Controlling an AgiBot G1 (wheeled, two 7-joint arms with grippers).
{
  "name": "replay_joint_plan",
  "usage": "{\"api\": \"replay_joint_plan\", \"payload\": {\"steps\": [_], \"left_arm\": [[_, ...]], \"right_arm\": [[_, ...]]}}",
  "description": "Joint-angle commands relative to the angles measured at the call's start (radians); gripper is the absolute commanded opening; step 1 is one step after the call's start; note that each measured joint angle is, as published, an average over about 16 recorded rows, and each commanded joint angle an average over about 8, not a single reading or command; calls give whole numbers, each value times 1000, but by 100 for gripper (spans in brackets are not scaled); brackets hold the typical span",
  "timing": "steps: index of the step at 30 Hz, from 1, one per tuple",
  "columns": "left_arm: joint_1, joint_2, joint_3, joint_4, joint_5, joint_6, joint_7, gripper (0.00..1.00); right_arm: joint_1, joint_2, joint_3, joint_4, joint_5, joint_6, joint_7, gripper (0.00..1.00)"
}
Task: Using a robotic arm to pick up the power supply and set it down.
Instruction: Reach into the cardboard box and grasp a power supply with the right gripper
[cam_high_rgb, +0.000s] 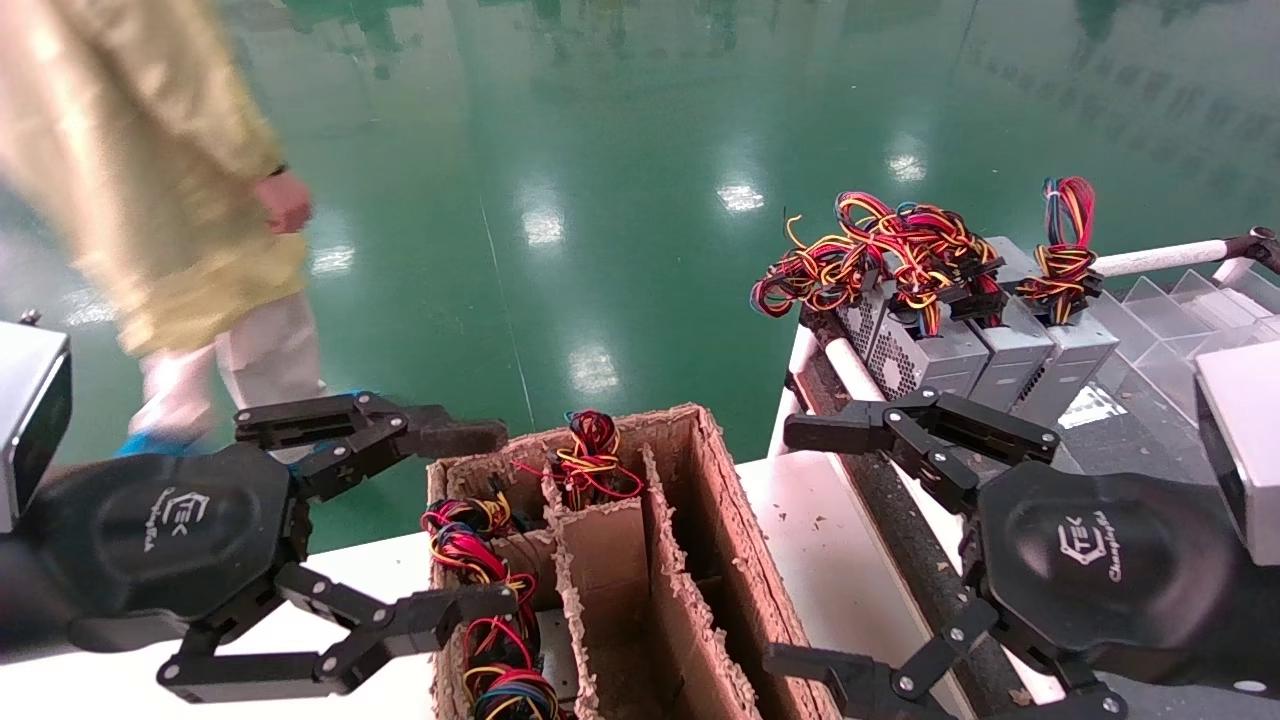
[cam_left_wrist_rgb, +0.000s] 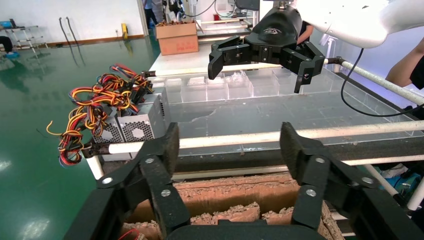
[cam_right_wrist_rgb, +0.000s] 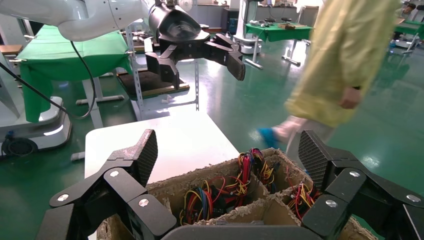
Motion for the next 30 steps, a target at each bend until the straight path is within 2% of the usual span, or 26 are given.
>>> {"api": "replay_joint_plan", "payload": {"steps": [1,18,19,26,27,30], "left_arm": [[0,0,0,0,0,0,0,0],[0,0,0,0,0,0,0,0],[0,0,0,0,0,0,0,7],[0,0,0,0,0,0,0,94],[0,0,0,0,0,0,0,100],[0,0,0,0,0,0,0,100]], "right_arm": [[0,0,0,0,0,0,0,100],[0,0,0,0,0,0,0,100],[0,0,0,0,0,0,0,100],[0,0,0,0,0,0,0,100],[0,0,0,0,0,0,0,100],[0,0,0,0,0,0,0,100]]}}
